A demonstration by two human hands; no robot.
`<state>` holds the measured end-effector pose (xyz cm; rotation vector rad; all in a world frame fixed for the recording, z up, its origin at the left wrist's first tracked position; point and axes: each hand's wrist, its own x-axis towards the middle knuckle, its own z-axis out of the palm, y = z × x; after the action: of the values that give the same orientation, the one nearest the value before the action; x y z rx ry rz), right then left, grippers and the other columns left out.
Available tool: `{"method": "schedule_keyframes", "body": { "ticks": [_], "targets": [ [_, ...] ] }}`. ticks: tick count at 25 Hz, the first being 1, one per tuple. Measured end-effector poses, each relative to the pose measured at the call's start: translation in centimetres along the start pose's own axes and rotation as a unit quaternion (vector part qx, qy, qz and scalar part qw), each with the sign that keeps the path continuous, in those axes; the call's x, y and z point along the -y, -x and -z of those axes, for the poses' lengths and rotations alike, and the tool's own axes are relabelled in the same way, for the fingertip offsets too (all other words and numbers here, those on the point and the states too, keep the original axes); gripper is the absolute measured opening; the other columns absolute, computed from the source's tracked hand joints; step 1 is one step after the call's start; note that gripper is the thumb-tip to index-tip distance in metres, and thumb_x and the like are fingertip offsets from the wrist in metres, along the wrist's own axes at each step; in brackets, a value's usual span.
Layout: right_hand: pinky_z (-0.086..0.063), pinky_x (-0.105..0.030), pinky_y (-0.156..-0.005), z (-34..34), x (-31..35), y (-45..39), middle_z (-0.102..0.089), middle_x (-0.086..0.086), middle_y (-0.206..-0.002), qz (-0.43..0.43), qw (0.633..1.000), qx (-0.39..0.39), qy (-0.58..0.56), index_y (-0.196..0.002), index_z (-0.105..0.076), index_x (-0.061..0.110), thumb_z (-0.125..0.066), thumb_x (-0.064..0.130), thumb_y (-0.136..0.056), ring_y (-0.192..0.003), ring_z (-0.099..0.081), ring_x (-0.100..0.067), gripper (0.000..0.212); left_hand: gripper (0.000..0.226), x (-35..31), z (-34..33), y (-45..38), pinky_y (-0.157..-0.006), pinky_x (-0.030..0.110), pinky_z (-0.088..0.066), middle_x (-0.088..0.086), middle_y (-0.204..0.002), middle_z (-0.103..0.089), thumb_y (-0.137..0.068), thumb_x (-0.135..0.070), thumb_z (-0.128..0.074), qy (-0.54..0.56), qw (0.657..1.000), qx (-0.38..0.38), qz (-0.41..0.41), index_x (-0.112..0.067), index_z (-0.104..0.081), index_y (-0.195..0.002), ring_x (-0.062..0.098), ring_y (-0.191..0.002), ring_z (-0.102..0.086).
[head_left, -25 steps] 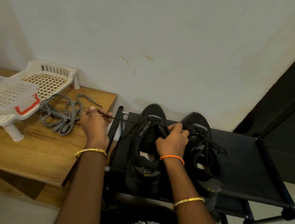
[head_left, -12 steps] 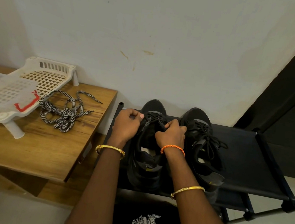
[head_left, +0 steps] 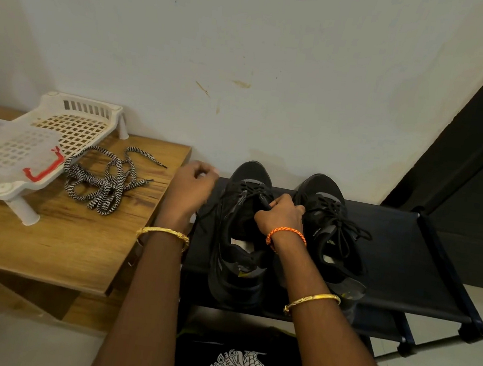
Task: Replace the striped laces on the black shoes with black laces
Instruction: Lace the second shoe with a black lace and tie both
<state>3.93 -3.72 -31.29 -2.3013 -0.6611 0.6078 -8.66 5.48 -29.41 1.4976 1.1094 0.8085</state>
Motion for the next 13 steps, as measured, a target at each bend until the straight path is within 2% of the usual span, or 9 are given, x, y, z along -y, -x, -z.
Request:
{"method": "schedule_keyframes", "body": {
  "ticks": [1,2,4,6,8,9,11,13],
  "targets": [
    [-0.046,-0.035,-0.078,0.0,0.0,-0.1,-0.034,-0.016,-0.130,-0.003,1.000,0.003,0.001,-0.119,-0.048,0.009,-0.063,0.016,-0.080,-0.101,-0.054,-0.034,0.042,0.008,0.6,-0.6,0.1,-0.071,0.030,-0.050,-0.001,-0.084,-0.060,-0.092,-0.025,-0.058,-0.103,0.994,0.044,0.005,-0.019,-0.062,-0.088,0.010,-0.073,-0.057],
    [-0.046,-0.034,-0.077,0.0,0.0,-0.1,-0.034,-0.016,-0.131,-0.006,1.000,0.006,0.001,-0.120,-0.047,0.009,-0.063,0.017,-0.080,-0.101,-0.054,-0.034,0.044,0.010,1.1,-1.2,0.1,-0.078,0.032,-0.050,0.000,-0.087,-0.062,-0.091,-0.027,-0.061,-0.158,0.984,0.081,0.011,-0.018,-0.065,-0.088,0.013,-0.082,-0.059],
    [-0.045,-0.033,-0.074,0.0,0.0,-0.3,-0.033,-0.016,-0.131,-0.012,1.000,0.011,0.000,-0.121,-0.047,0.010,-0.062,0.018,-0.080,-0.100,-0.054,-0.033,0.045,0.010,1.3,-2.0,0.2,-0.082,0.031,-0.051,0.000,-0.087,-0.065,-0.089,-0.025,-0.064,-0.163,0.982,0.094,0.008,-0.016,-0.067,-0.085,0.016,-0.088,-0.061],
    [-0.046,-0.033,-0.074,0.0,0.0,-0.5,-0.033,-0.016,-0.132,-0.016,1.000,0.013,0.000,-0.122,-0.047,0.010,-0.063,0.018,-0.080,-0.100,-0.054,-0.033,0.045,0.010,1.0,-2.1,0.2,-0.075,0.025,-0.050,0.000,-0.086,-0.065,-0.089,-0.023,-0.065,-0.136,0.988,0.072,-0.008,-0.016,-0.066,-0.081,0.013,-0.084,-0.061],
    [-0.047,-0.035,-0.076,-0.1,-0.1,-0.7,-0.033,-0.016,-0.132,-0.019,1.000,0.016,0.004,-0.122,-0.047,0.011,-0.064,0.018,-0.080,-0.101,-0.054,-0.032,0.046,0.010,0.5,-2.0,0.2,-0.067,0.019,-0.045,-0.001,-0.086,-0.064,-0.091,-0.020,-0.062,-0.090,0.995,0.041,-0.023,-0.016,-0.064,-0.081,0.008,-0.080,-0.059],
    [-0.047,-0.035,-0.076,-0.1,-0.1,-0.7,-0.033,-0.016,-0.133,-0.019,1.000,0.019,0.006,-0.123,-0.047,0.011,-0.064,0.018,-0.080,-0.101,-0.054,-0.032,0.046,0.011,0.1,-1.9,0.2,-0.068,0.019,-0.045,0.000,-0.088,-0.065,-0.092,-0.017,-0.059,-0.045,0.998,0.025,-0.027,-0.015,-0.063,-0.082,0.010,-0.082,-0.060],
    [-0.046,-0.034,-0.075,0.0,-0.1,-0.7,-0.033,-0.016,-0.133,-0.017,1.000,0.024,0.008,-0.123,-0.047,0.011,-0.064,0.019,-0.081,-0.100,-0.054,-0.032,0.046,0.013,-0.9,-1.6,0.4,-0.073,0.021,-0.050,0.002,-0.097,-0.068,-0.095,-0.013,-0.054,0.074,0.997,0.009,-0.032,-0.015,-0.058,-0.083,0.012,-0.088,-0.064],
    [-0.045,-0.033,-0.073,0.1,-0.1,-0.7,-0.033,-0.016,-0.132,-0.018,0.999,0.026,0.009,-0.122,-0.047,0.011,-0.064,0.019,-0.081,-0.098,-0.055,-0.032,0.045,0.014,-2.1,-1.3,0.9,-0.073,0.021,-0.054,-0.002,-0.100,-0.071,-0.099,-0.014,-0.046,0.207,0.978,0.020,-0.032,-0.017,-0.052,-0.087,0.013,-0.089,-0.070]
  ]
}}
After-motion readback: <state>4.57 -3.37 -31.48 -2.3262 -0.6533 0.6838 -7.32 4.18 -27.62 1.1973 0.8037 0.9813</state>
